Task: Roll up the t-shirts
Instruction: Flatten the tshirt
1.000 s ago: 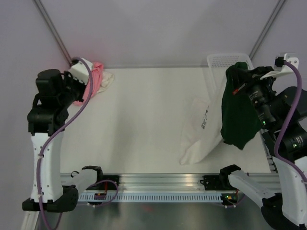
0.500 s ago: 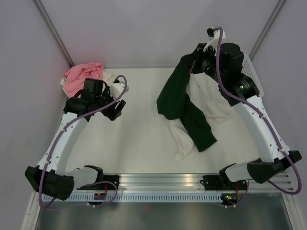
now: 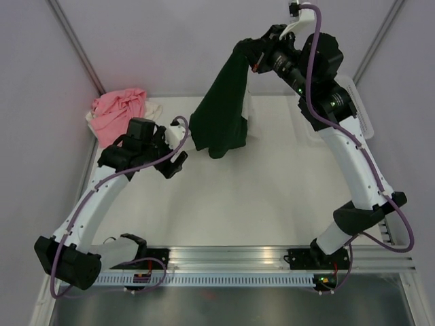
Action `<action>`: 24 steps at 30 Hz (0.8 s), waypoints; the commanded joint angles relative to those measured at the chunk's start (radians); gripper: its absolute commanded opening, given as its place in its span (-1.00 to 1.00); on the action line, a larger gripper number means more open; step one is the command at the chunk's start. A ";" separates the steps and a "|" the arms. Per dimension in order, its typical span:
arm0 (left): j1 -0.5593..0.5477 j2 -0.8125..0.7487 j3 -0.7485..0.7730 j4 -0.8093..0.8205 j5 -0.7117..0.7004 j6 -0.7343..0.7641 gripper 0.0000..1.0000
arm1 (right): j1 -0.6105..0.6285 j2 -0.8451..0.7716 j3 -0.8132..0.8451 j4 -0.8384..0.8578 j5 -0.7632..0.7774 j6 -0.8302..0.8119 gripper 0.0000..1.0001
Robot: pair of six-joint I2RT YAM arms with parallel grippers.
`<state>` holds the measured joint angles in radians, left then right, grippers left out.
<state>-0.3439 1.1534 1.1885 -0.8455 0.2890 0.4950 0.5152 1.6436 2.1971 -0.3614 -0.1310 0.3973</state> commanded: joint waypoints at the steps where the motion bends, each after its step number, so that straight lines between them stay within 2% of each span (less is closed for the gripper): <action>1: 0.002 0.011 -0.070 0.087 -0.115 0.048 0.70 | 0.000 -0.136 -0.127 0.027 0.124 -0.066 -0.99; 3: 0.005 0.017 -0.110 0.112 -0.149 0.062 0.72 | -0.013 -0.217 -0.320 0.044 0.183 -0.092 -0.99; 5: 0.008 0.022 -0.127 0.132 -0.162 0.080 0.75 | -0.065 -0.315 -0.439 0.052 0.182 -0.081 -0.99; 6: 0.008 0.025 -0.148 0.138 -0.168 0.103 0.81 | -0.084 -0.338 -0.536 0.049 0.179 -0.066 -1.00; 10: 0.006 0.109 -0.242 0.209 -0.238 0.183 0.91 | -0.119 -0.386 -0.743 0.056 0.148 -0.041 -0.99; 14: 0.008 0.245 -0.303 0.406 -0.353 0.250 0.93 | -0.122 -0.367 -0.830 0.050 0.185 -0.043 -0.99; 21: 0.042 0.488 -0.023 0.448 -0.387 0.252 0.90 | -0.132 -0.361 -0.838 0.076 0.186 -0.058 -0.99; 23: 0.039 0.549 0.011 0.428 -0.357 0.276 0.88 | -0.135 -0.360 -0.846 0.081 0.189 -0.060 -0.99; 24: 0.039 0.561 0.022 0.389 -0.294 0.313 0.87 | -0.136 -0.354 -0.846 0.078 0.191 -0.060 -0.99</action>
<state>-0.3073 1.6791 1.1492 -0.4660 -0.0597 0.7181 0.3836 1.3067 1.3468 -0.3485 0.0433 0.3443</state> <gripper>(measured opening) 0.942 0.010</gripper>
